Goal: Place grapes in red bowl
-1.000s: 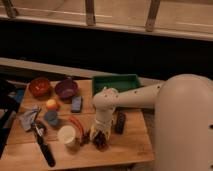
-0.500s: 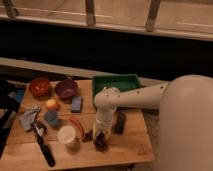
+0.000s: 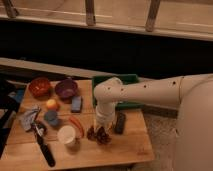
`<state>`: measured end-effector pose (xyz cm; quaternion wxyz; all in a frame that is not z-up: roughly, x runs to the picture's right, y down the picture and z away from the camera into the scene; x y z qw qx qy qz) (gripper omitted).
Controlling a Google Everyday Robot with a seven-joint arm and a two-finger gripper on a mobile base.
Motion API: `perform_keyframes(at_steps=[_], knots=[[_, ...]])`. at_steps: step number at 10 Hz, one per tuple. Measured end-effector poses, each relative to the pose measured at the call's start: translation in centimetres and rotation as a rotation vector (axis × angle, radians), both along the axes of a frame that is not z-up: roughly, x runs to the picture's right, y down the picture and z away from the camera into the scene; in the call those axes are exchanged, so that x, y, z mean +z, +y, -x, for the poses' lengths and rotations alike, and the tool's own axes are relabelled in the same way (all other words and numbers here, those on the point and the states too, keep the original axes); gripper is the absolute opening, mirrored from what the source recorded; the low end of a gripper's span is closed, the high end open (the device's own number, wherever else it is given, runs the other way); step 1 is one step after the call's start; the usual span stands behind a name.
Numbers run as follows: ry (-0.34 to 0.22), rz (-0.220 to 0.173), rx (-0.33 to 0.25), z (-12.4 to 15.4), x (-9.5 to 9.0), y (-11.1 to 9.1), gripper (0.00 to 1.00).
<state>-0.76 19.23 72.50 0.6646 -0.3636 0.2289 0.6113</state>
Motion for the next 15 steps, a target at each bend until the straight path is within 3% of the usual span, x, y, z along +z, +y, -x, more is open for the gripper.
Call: perform_keyframes(at_steps=[4,7,10,13,15], knots=[[0.045,-0.130,-0.055,0.0,-2.7,-6.5,0.00],[0.059,-0.242,-0.076,-0.8,-2.9,-14.0,0.00],[0.012,-0.255,-0.092,1.7,-0.3,-18.3,0.00],[-0.058,-0.241,-0.096,4.4,2.8,-20.4,0.00],[-0.118,-0.233,-0.082,5.4,3.7,-21.2,0.00]])
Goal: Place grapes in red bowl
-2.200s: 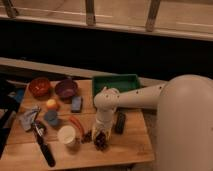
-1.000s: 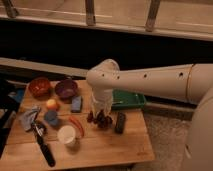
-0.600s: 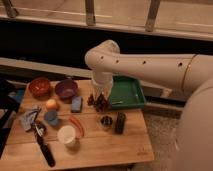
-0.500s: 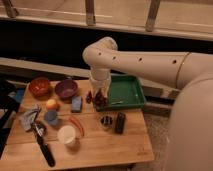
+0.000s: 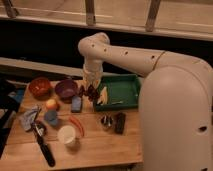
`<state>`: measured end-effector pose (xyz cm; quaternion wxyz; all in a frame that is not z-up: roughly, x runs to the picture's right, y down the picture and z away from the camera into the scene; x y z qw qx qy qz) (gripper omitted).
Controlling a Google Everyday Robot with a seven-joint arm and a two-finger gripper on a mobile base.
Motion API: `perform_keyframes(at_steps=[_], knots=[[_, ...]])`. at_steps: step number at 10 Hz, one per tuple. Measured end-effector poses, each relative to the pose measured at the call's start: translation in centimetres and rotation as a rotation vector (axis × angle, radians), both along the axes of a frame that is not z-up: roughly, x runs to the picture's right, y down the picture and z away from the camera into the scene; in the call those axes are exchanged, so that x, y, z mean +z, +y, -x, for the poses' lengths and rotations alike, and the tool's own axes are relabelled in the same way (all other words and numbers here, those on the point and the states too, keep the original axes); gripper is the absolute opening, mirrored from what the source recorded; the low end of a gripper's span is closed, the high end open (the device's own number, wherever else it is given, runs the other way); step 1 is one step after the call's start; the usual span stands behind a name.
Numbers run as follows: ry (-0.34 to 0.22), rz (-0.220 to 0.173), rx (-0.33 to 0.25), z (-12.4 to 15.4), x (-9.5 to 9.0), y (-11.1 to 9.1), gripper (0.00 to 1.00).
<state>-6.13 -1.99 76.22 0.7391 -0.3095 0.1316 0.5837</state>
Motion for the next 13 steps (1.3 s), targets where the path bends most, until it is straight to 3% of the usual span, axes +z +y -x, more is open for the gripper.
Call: perform_keyframes(at_steps=[2,5,6,10,13], knots=[[-0.055,0.000,0.010,0.9,0.3,-0.6,0.00],[-0.055,0.000,0.011,0.9,0.3,-0.6,0.00],[-0.047,-0.028,0.006,0.2,0.4,-0.6,0.00],[-0.092,-0.102,-0.048,2.2,0.1,-3.0,0.00],[-0.153,-0.132,-0.097,5.5,0.5,-4.4,0.00]])
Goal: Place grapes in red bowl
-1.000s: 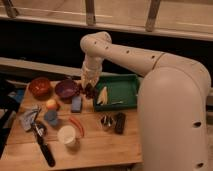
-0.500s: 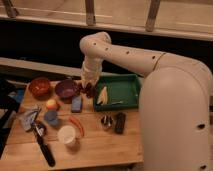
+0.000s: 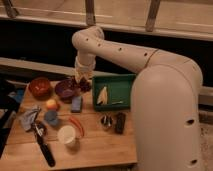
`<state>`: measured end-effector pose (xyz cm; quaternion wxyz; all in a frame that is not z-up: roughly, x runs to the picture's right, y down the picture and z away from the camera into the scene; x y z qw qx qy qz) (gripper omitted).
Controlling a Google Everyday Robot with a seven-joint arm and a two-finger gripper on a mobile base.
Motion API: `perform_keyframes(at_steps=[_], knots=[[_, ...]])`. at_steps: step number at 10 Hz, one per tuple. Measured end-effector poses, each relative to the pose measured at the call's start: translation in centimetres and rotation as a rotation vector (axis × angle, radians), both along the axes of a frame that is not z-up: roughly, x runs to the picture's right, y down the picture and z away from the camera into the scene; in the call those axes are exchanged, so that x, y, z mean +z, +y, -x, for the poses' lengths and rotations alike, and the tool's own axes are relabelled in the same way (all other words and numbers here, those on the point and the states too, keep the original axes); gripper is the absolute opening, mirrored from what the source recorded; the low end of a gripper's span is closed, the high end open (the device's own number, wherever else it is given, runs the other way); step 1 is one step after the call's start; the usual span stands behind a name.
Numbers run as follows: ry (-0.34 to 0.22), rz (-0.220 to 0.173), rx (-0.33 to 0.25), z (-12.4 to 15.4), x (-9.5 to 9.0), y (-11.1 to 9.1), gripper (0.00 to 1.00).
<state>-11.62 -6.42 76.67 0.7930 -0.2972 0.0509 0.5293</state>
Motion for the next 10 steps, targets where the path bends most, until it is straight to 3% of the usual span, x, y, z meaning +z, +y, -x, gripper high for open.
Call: perform_keyframes(at_steps=[4,7,8,10], knots=[[-0.089,-0.031,-0.072,5.9,1.0,-1.4,0.00],[-0.167,-0.079,-0.134,10.6,1.3,-3.1,0.00],[-0.186,-0.089,-0.144,11.5,0.9,-3.3,0.00],[-0.175,-0.093,-0.144,10.9,1.2,-3.5,0.00]])
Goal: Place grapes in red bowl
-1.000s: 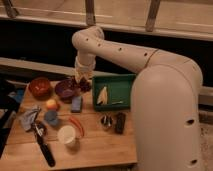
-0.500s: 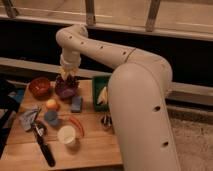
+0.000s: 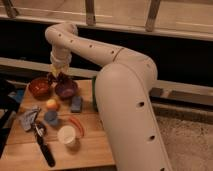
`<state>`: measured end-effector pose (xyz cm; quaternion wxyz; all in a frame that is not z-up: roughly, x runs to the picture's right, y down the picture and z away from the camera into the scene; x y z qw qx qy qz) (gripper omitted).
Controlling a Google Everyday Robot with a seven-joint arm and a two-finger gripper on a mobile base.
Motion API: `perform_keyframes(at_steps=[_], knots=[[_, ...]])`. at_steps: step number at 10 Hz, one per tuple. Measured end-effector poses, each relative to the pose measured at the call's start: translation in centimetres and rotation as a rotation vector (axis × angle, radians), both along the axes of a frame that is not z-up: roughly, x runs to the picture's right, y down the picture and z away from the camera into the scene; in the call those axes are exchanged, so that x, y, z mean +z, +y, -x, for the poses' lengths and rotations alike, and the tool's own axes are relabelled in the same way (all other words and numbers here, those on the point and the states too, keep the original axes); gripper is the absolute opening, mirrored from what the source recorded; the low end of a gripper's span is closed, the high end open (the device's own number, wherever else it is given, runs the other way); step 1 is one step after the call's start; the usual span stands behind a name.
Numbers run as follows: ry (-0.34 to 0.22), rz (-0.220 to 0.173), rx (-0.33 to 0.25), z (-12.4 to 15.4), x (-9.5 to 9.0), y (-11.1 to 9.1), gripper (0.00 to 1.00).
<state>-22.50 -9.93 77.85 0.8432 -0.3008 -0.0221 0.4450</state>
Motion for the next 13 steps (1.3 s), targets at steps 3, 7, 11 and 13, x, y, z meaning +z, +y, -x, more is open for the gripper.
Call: perform_keyframes(at_steps=[3,7,11,13], knots=[[-0.003,0.001,-0.002,0.2,-0.1,0.1,0.00],[-0.026,-0.024,-0.030,1.4,1.0,-1.1,0.00],[-0.117,-0.071,-0.076,6.5,2.7,-3.6,0.00],[-0.160,-0.079,-0.096,7.6,2.5,-3.6,0.00]])
